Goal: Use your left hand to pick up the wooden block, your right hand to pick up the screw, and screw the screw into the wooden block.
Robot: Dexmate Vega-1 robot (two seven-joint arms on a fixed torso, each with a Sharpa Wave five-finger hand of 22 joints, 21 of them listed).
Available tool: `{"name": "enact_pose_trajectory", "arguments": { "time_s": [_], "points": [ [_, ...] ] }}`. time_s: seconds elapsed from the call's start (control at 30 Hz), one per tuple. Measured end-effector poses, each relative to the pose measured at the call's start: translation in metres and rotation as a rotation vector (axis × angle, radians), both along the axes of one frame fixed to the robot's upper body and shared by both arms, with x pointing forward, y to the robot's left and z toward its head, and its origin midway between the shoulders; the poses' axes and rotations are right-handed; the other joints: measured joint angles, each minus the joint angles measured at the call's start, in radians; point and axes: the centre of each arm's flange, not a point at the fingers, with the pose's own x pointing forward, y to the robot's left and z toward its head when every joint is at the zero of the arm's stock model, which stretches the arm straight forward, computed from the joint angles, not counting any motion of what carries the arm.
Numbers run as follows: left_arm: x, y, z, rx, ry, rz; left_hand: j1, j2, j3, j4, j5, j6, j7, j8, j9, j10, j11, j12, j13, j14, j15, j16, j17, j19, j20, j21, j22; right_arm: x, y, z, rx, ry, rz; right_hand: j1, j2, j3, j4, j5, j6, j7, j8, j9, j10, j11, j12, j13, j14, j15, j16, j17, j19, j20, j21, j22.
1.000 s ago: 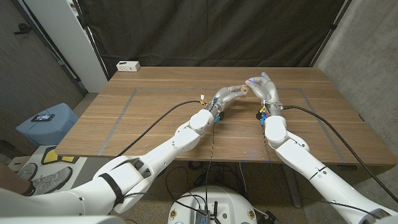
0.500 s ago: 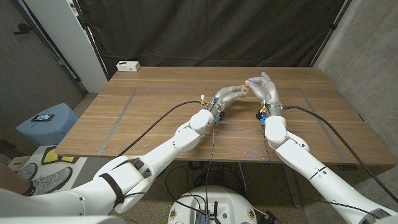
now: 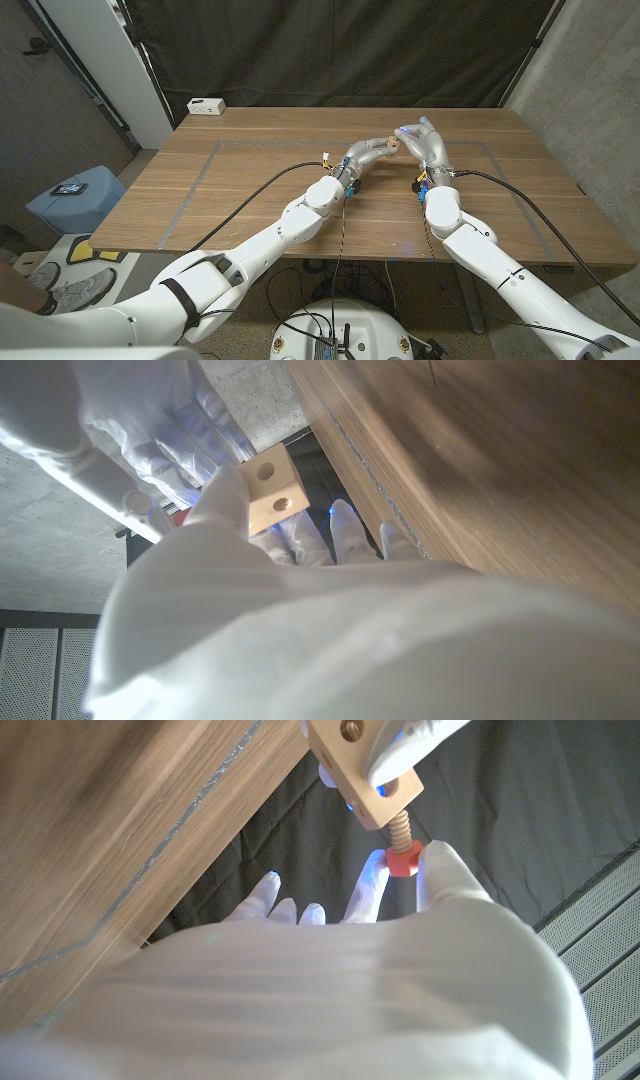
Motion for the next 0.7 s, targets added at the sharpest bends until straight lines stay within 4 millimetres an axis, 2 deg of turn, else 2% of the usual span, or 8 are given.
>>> {"name": "enact_pose_trajectory", "arguments": {
  "time_s": [0.33, 0.47, 0.7],
  "points": [
    [-0.0001, -0.0006, -0.0001, -0.002, 0.002, -0.001, 0.0, 0.0, -0.004, 0.002, 0.0, -0.001, 0.001, 0.0, 0.0, 0.0, 0.0, 0.0, 0.0, 0.0, 0.0, 0.0, 0.0, 0.0, 0.0, 0.0, 0.0, 0.0015, 0.0009, 0.0006, -0.003, -0.001, 0.0, 0.01, -0.01, -0.001, -0.008, 0.0, 0.0, 0.0, 0.0, -0.003, -0.007, -0.007, 0.0, -0.001, -0.001, -0.001, 0.0, -0.003, 0.0, 0.0, 0.0, 0.0],
    [0.0002, -0.0004, -0.0006, -0.003, 0.004, 0.0, 0.0, 0.0, -0.004, 0.002, 0.0, -0.001, 0.001, 0.0, 0.0, 0.0, 0.0, 0.0, 0.0, 0.0, 0.0, 0.0, 0.0, 0.0, 0.0, 0.0, 0.0, 0.0022, 0.0016, 0.0011, -0.004, -0.002, 0.002, 0.018, -0.017, 0.002, -0.01, 0.0, 0.0, 0.0, 0.0, -0.005, -0.007, -0.018, 0.0, -0.001, 0.0, -0.008, 0.0, -0.005, 0.0, 0.0, 0.0, 0.0],
    [0.0011, 0.0003, -0.0014, -0.004, 0.008, 0.0, 0.0, 0.0, -0.003, 0.002, 0.0, -0.001, 0.001, -0.001, -0.001, 0.0, 0.0, 0.0, -0.001, 0.0, 0.0, 0.0, 0.0, 0.0, 0.0, 0.0, 0.0, 0.0031, 0.0022, 0.0015, -0.004, -0.003, 0.003, 0.026, -0.009, 0.002, -0.01, 0.0, 0.0, 0.0, 0.0, -0.005, -0.007, -0.018, 0.0, -0.001, 0.0, -0.008, 0.0, -0.005, 0.0, 0.0, 0.0, 0.0]
  ]
}}
